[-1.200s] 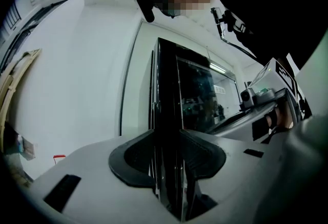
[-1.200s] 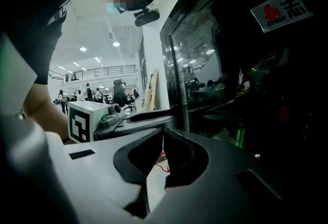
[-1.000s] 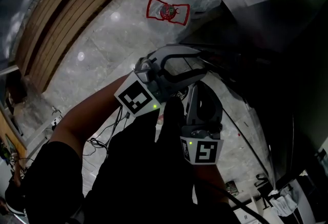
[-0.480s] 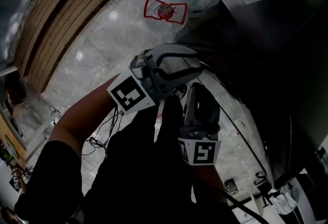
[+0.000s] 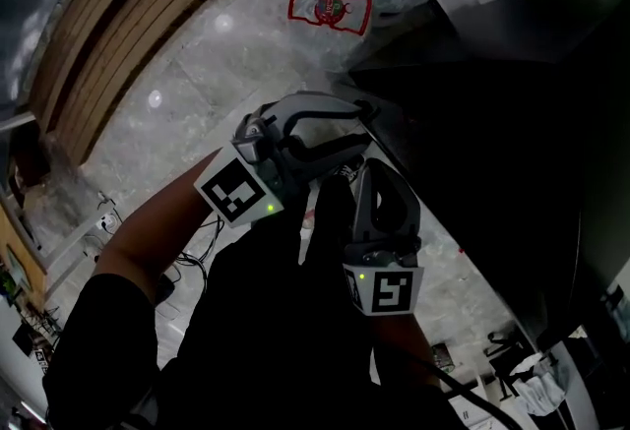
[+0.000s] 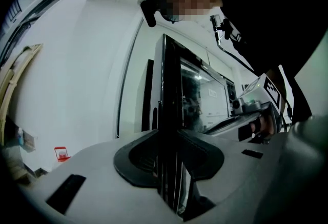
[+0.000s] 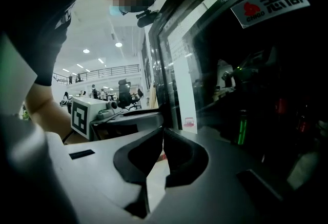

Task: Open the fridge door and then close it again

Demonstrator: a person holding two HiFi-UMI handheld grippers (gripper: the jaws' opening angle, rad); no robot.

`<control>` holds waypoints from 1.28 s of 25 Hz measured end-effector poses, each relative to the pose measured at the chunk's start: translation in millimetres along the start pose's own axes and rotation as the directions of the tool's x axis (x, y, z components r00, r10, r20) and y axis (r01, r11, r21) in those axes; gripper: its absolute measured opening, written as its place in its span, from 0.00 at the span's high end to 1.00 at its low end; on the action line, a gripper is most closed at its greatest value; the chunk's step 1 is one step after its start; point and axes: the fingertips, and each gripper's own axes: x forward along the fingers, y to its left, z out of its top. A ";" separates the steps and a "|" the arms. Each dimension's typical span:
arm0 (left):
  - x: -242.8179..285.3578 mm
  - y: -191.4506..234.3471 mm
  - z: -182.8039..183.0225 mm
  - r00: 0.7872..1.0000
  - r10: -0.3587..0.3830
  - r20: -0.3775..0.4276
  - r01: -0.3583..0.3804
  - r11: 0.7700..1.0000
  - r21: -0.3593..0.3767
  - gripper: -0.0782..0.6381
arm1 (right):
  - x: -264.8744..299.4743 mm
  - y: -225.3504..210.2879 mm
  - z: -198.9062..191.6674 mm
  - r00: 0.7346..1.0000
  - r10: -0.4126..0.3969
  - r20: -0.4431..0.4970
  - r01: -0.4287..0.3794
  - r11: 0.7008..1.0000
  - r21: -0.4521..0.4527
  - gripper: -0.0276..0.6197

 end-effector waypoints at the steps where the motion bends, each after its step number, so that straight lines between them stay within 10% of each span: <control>1: -4.8 -3.9 0.0 1.000 0.010 -0.002 -0.010 1.000 -0.004 0.73 | -3.2 3.8 -1.9 1.000 0.005 -0.004 -0.005 1.000 -0.002 0.93; 32: -51.2 -43.5 5.3 0.990 0.121 -0.068 -0.122 0.993 -0.003 0.74 | -41.7 40.6 21.3 0.999 0.018 0.042 -0.017 0.999 -0.040 0.93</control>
